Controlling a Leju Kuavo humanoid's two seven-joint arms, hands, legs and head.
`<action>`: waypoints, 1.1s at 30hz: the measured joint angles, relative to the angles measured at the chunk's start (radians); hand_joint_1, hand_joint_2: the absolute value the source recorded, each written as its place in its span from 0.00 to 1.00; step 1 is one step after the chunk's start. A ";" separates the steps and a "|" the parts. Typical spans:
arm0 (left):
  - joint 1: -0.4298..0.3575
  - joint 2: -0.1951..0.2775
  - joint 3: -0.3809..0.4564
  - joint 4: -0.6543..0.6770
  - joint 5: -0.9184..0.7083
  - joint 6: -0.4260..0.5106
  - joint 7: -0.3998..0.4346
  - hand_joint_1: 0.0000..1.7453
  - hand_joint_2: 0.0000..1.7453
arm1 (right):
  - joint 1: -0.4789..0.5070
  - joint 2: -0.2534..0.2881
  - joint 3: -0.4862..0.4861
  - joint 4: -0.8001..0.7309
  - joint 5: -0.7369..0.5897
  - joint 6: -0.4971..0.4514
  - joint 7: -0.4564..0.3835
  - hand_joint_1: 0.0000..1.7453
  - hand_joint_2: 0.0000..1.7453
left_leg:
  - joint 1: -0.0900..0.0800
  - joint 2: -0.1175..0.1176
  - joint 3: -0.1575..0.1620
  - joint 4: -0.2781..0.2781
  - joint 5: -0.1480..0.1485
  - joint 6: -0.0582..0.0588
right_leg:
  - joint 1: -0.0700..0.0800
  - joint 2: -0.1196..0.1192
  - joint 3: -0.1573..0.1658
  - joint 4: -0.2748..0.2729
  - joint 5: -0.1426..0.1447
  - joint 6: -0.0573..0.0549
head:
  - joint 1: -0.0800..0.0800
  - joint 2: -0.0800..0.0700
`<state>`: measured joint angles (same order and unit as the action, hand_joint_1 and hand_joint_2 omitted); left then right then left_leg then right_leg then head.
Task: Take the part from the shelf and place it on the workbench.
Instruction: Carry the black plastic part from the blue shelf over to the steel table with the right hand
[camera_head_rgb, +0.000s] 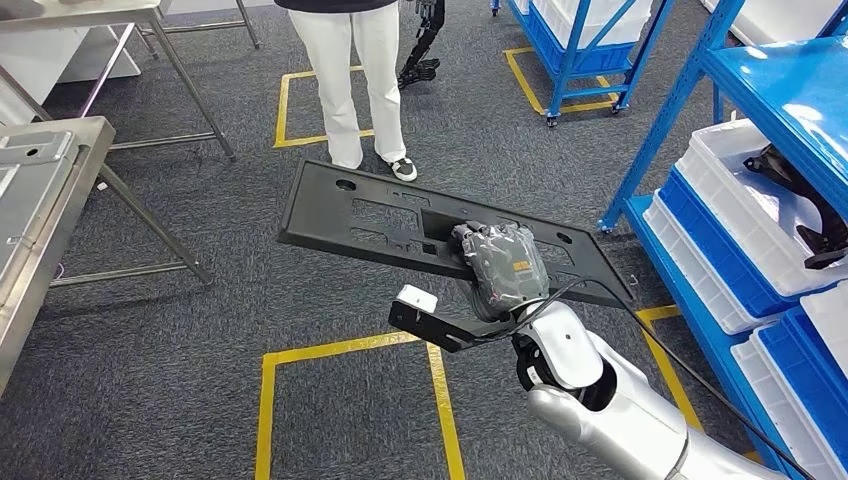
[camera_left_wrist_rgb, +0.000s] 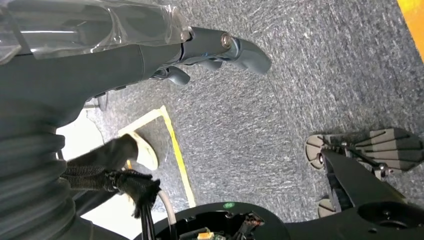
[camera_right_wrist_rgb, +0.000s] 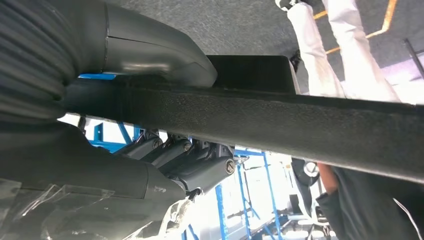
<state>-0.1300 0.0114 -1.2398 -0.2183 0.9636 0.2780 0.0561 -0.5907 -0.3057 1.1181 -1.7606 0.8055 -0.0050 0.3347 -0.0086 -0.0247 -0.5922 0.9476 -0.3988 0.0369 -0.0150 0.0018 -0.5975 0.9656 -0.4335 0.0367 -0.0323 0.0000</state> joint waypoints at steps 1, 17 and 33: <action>0.001 0.000 0.000 0.000 0.000 0.001 0.000 0.00 1.00 | 0.001 0.000 0.000 0.000 0.000 -0.001 0.000 1.00 1.00 | 0.001 0.001 -0.002 0.001 -0.002 -0.004 | -0.001 0.000 -0.001 -0.001 -0.001 -0.004 | 0.000 0.000; 0.002 -0.002 0.003 0.000 0.000 0.014 0.000 0.00 1.00 | 0.001 0.000 -0.001 0.000 -0.005 -0.004 0.000 1.00 1.00 | 0.013 0.016 -0.065 0.022 0.039 -0.002 | -0.016 0.001 0.117 -0.017 -0.088 0.031 | -0.003 0.000; 0.004 -0.008 0.003 0.000 0.000 0.011 -0.006 0.00 1.00 | 0.003 0.002 -0.002 0.001 -0.006 -0.004 0.000 1.00 1.00 | -0.027 -0.003 0.079 0.043 -0.085 0.024 | 0.035 0.002 -0.076 -0.003 0.098 -0.053 | 0.001 0.000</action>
<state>-0.1258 0.0039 -1.2367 -0.2184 0.9633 0.2886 0.0503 -0.5875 -0.3033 1.1166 -1.7594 0.7995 -0.0094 0.3351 -0.0352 -0.0278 -0.5128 0.9906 -0.4840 0.0609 0.0196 0.0039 -0.6733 0.9626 -0.3357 -0.0162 -0.0311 -0.0001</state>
